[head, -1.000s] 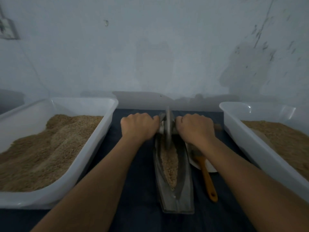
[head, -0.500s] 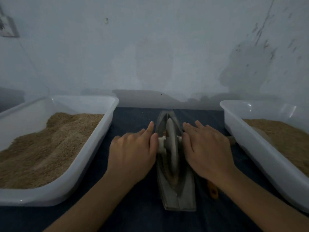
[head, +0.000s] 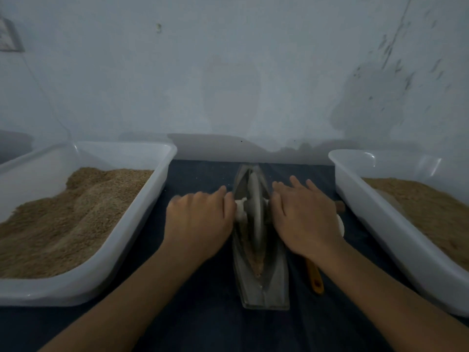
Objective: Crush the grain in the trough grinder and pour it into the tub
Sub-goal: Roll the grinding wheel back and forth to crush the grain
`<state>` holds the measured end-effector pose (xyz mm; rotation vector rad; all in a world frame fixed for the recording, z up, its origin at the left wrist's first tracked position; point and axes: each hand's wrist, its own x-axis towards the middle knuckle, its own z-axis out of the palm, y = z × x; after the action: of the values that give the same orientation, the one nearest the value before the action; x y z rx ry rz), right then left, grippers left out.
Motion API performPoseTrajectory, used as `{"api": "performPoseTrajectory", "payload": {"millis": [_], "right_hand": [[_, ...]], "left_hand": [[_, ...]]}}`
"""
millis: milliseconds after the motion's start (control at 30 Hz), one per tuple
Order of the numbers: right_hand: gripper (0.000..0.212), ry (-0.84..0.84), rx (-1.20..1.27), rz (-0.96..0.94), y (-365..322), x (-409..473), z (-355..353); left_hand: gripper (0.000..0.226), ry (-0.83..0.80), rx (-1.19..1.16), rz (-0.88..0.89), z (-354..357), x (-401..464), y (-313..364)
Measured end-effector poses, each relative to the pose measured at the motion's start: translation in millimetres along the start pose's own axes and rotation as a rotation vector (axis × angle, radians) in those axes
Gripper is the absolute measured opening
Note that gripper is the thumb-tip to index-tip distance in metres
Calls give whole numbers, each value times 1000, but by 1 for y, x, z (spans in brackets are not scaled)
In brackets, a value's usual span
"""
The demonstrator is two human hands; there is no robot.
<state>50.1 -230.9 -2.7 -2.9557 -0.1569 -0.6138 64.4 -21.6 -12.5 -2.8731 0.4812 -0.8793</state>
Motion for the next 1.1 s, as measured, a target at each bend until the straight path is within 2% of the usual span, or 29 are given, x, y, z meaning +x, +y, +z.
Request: {"api": "performPoseTrajectory", "payload": {"millis": [33,67,167,267,333,433,567,667,700,800,933,1033,1100], "right_hand": [[74,43,7,-27,-2,-13,-3],[71,84,12,-50,-3,-23,-5],[65,150,27,-74,-4,-32,-7],[71,63,9,-53,-4,-11,-2],[73,-38,-8,-14,1,16,8],[62,-139,13,85,11,54,19],[48,-202,44,138,14,66,21],[62,-123,-20,101,9,43,18],[67,-73,-8,98,5,31,13],[74,29,22,78,-6,-12,2],[69,72,46,84,-10,-49,-12],[69,27,43,102,-10,-42,-10],[69,-24,69,110,-6,-18,-3]], "left_hand": [[64,9,-22,-8,-6,-11,1],[69,24,-64,-37,-12,-22,2],[63,55,-165,-94,-18,-35,7],[64,3,-27,-48,-10,-16,5],[53,-41,110,-2,-1,6,5],[24,-110,100,-62,10,45,7],[29,-193,51,-97,17,78,4],[21,-101,38,-15,14,54,3],[23,-64,30,16,10,41,2],[45,-13,-73,-10,1,7,-1],[53,73,-259,-92,-5,-17,3],[55,72,-210,-107,0,-6,5],[55,26,-76,-104,4,12,5]]}}
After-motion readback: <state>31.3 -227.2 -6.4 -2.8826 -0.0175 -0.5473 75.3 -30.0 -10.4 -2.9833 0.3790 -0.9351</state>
